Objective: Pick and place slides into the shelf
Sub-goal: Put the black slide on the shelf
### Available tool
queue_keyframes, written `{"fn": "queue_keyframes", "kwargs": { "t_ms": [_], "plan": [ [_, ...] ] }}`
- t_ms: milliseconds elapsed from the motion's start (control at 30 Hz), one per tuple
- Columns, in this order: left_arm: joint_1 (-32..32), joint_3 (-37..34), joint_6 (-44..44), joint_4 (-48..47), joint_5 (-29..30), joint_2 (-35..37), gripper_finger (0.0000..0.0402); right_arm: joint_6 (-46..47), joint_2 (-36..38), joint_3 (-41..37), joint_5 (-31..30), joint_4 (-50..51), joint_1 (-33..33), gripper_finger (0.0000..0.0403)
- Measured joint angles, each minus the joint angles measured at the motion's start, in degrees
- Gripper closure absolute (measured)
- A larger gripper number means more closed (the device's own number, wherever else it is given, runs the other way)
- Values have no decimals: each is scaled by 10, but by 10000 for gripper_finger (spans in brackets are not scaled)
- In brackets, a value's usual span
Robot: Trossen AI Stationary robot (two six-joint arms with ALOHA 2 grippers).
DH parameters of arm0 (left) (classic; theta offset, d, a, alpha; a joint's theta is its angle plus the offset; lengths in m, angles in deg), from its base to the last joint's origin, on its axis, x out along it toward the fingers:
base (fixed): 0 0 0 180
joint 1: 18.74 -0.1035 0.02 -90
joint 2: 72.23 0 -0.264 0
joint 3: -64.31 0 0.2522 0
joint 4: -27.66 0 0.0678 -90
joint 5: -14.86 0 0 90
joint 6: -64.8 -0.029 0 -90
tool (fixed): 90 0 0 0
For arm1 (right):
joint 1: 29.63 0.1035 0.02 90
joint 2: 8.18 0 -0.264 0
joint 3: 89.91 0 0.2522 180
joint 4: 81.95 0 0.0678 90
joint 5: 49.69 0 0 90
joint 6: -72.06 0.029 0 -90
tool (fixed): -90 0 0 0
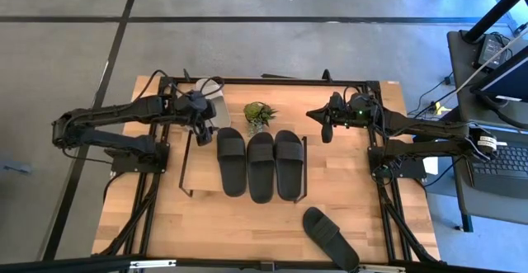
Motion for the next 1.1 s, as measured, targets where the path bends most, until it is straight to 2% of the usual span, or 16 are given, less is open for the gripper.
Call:
{"fn": "queue_keyframes", "kwargs": {
  "t_ms": [300,967,1033,1100],
  "plan": [
    [40,0,4,20,1,-5,108,0,0,0,0,17,0,393],
    [43,0,4,24,6,-23,108,0,0,0,0,20,0,393],
    [43,0,-1,24,15,-23,108,0,0,0,0,20,0,393],
    [43,7,-3,11,48,-23,108,2,0,0,0,20,0,393]
  ]
}}
